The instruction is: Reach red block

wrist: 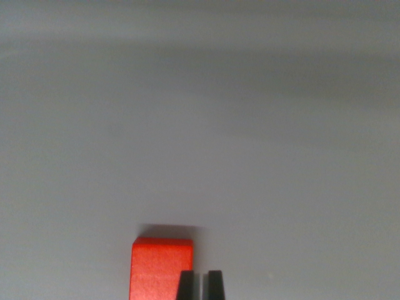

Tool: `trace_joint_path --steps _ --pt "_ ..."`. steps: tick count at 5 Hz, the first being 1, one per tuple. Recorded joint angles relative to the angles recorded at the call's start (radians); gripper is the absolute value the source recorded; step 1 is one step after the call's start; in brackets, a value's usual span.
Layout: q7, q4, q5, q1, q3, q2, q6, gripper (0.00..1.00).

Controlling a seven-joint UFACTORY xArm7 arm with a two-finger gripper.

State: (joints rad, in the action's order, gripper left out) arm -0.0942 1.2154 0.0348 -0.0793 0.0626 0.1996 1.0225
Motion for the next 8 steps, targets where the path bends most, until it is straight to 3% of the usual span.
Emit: trace_joint_path --steps 1,2,3,4,5,6,7,8 --pt "0.0 0.0 0.0 0.0 0.0 0.0 0.0 0.0" --pt "-0.006 -0.03 0.006 -0.0057 0.002 0.018 -0.046 0.0" --pt "-0.006 -0.03 0.006 -0.0057 0.002 0.018 -0.046 0.0" --pt "-0.011 -0.06 0.0117 -0.0112 0.005 0.036 -0.09 0.0" --pt "-0.011 -0.06 0.0117 -0.0112 0.005 0.036 -0.09 0.0" --pt "-0.016 -0.087 0.017 -0.0162 0.007 0.053 -0.131 0.0" --pt "-0.016 -0.087 0.017 -0.0162 0.007 0.053 -0.131 0.0" --pt "-0.021 -0.113 0.0221 -0.0211 0.009 0.068 -0.171 0.0"
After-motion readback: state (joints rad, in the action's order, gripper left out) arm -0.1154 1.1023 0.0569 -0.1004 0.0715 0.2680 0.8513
